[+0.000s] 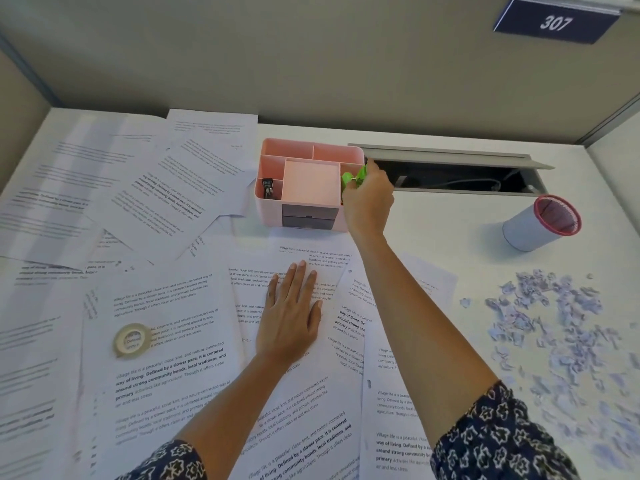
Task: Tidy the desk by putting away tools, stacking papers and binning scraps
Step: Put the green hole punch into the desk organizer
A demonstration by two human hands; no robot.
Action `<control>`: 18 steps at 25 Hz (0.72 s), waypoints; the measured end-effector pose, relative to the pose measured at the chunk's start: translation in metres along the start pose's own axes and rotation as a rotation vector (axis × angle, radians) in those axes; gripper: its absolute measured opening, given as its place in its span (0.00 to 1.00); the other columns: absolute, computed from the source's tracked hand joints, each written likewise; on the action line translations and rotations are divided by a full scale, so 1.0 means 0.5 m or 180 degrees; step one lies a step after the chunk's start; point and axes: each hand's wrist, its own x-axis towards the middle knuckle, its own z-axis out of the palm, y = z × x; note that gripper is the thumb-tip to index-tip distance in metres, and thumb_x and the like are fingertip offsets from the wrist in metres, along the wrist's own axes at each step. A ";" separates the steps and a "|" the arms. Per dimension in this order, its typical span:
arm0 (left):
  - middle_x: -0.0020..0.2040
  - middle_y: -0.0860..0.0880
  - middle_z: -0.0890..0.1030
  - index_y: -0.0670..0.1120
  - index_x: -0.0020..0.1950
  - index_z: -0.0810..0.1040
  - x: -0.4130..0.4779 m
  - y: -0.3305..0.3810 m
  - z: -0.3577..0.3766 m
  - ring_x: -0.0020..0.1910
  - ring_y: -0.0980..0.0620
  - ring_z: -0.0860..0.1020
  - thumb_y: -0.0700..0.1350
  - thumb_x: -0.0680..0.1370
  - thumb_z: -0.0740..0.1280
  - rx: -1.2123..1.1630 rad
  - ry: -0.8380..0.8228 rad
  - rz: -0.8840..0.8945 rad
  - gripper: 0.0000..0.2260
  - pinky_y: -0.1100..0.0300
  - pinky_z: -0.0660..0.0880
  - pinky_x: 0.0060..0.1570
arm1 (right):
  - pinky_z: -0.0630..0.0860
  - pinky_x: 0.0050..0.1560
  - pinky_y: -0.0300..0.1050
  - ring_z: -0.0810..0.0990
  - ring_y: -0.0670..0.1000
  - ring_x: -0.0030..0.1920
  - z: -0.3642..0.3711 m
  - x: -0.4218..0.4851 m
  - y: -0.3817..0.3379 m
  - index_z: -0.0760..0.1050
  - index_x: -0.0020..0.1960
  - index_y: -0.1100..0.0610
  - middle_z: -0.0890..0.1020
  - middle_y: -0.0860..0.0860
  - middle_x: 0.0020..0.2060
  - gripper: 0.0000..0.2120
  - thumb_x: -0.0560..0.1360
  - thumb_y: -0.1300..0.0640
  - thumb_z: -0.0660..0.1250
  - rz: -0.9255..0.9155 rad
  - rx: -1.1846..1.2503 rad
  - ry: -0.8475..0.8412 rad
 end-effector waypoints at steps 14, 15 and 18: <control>0.80 0.47 0.52 0.47 0.79 0.54 -0.002 0.001 0.002 0.79 0.48 0.50 0.54 0.82 0.49 0.0069 0.0038 0.0012 0.26 0.47 0.48 0.77 | 0.75 0.65 0.51 0.73 0.55 0.69 -0.017 -0.100 0.093 0.70 0.71 0.56 0.73 0.53 0.70 0.19 0.80 0.60 0.63 -0.0180 0.0356 0.0066; 0.80 0.47 0.52 0.47 0.79 0.54 -0.003 0.001 0.001 0.79 0.48 0.50 0.54 0.82 0.49 0.0054 0.0043 0.0011 0.26 0.47 0.48 0.77 | 0.71 0.69 0.52 0.69 0.55 0.72 -0.014 -0.125 0.110 0.70 0.71 0.56 0.71 0.53 0.72 0.19 0.81 0.60 0.62 -0.0167 0.0311 0.0014; 0.80 0.47 0.52 0.48 0.79 0.54 -0.004 0.001 0.004 0.79 0.49 0.49 0.54 0.82 0.49 0.0027 0.0064 0.0004 0.25 0.47 0.47 0.77 | 0.55 0.77 0.55 0.59 0.55 0.77 -0.005 -0.210 0.170 0.68 0.72 0.57 0.67 0.54 0.74 0.18 0.82 0.57 0.57 -0.0277 -0.0222 -0.0259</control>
